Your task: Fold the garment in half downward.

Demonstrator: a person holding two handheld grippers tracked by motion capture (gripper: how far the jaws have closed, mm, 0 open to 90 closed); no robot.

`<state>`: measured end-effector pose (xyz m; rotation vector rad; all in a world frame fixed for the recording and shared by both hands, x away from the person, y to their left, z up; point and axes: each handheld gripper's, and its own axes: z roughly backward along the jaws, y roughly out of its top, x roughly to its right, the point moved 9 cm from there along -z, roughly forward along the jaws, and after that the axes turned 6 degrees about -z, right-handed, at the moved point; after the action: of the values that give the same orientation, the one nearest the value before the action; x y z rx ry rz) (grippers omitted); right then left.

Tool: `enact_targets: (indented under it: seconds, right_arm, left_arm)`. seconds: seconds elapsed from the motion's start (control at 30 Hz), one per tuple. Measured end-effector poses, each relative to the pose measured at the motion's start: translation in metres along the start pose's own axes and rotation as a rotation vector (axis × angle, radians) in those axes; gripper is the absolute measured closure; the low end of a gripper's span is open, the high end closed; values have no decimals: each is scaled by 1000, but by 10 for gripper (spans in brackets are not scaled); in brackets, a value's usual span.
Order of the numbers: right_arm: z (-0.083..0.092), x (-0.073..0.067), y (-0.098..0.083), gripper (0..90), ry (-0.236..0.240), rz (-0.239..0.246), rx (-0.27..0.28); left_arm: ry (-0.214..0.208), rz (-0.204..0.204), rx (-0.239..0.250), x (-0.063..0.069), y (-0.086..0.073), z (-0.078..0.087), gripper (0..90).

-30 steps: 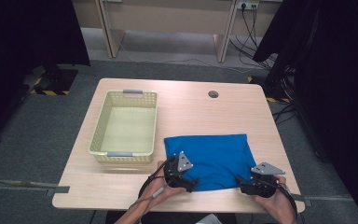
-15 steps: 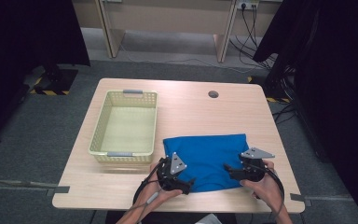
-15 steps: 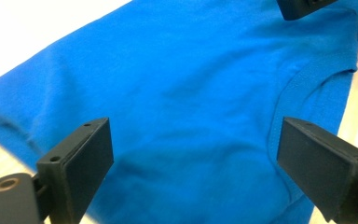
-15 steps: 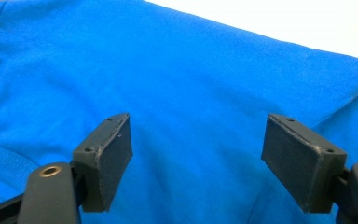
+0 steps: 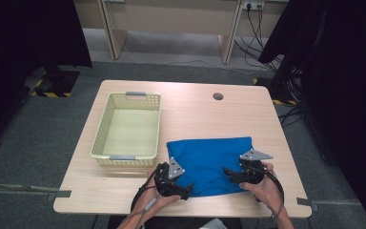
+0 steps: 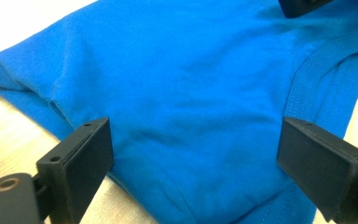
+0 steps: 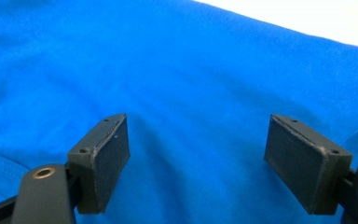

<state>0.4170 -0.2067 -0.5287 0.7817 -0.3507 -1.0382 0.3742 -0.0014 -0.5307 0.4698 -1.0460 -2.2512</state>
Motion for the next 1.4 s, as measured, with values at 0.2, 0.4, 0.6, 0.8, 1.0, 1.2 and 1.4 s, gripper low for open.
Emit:
enact_targets:
  seconds: [0.2,0.4,0.6,0.8,1.0,1.2,1.4]
  right_arm:
    - [-4,1,-7,216,-9,-7,-28]
    - [-3,3,-9,222,-19,-5,-22]
    - [4,9,-14,222,-50,-34,-24]
    - [9,15,-19,222,-66,-47,-19]
    - [14,19,-23,222,-80,-63,-17]
    - [18,23,-26,222,-88,-74,-14]
    - [23,27,-30,223,-95,-82,-10]
  left_arm:
    - [-5,-4,-12,1,-3,-2,101]
    - [-11,0,-7,2,-3,-2,103]
    - [-9,8,-6,1,-4,-1,103]
    - [-9,10,-6,0,-4,1,103]
    - [-8,13,-8,-1,-6,2,103]
    - [-10,17,-14,-1,-8,3,103]
    - [-18,24,-30,0,-12,4,103]
